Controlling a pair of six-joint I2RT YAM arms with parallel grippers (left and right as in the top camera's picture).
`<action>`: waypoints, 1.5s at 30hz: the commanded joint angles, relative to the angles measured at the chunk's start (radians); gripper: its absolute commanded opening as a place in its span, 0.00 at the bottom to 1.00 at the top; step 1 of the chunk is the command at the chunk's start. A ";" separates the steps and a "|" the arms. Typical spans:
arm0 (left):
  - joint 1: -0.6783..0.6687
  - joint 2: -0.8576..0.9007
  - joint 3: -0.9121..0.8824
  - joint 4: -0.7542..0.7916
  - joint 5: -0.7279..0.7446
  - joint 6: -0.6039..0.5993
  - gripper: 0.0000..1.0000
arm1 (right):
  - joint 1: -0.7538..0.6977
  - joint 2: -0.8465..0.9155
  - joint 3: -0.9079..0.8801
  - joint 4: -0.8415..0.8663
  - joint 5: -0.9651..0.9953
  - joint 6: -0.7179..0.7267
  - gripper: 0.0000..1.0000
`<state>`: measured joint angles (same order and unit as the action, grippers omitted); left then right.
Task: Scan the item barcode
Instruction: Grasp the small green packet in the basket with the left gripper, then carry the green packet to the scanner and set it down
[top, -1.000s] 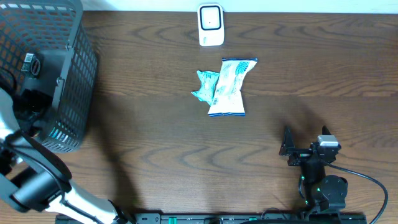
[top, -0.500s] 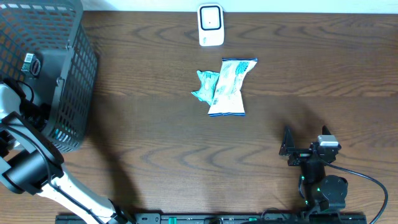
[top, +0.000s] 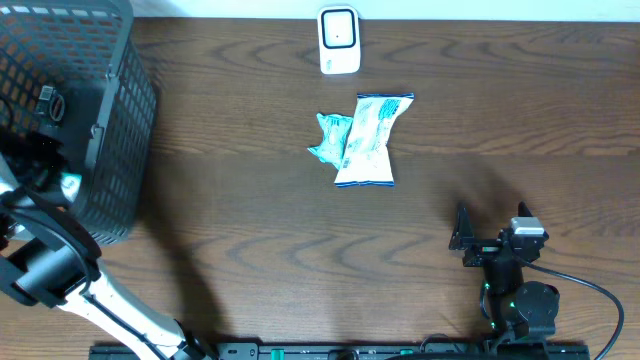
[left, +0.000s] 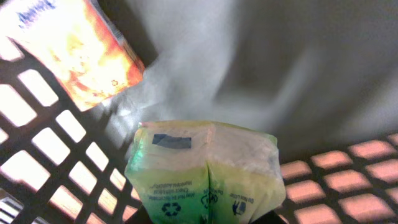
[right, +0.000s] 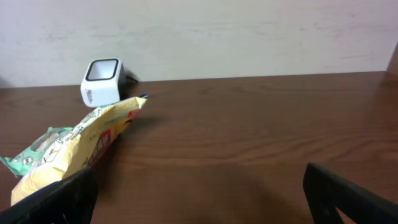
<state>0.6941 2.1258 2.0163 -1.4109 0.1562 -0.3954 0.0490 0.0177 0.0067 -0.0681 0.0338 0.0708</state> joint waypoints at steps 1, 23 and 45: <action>0.007 -0.081 0.145 -0.018 0.121 -0.011 0.19 | -0.009 -0.002 -0.002 -0.004 0.001 -0.008 0.99; -0.520 -0.388 0.141 0.234 0.477 0.142 0.19 | -0.009 -0.002 -0.002 -0.004 0.001 -0.008 0.99; -1.051 0.078 0.116 0.205 0.003 0.148 0.50 | -0.009 -0.002 -0.002 -0.004 0.001 -0.008 0.99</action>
<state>-0.3477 2.1609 2.1338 -1.1892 0.1822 -0.2592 0.0490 0.0177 0.0067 -0.0685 0.0338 0.0708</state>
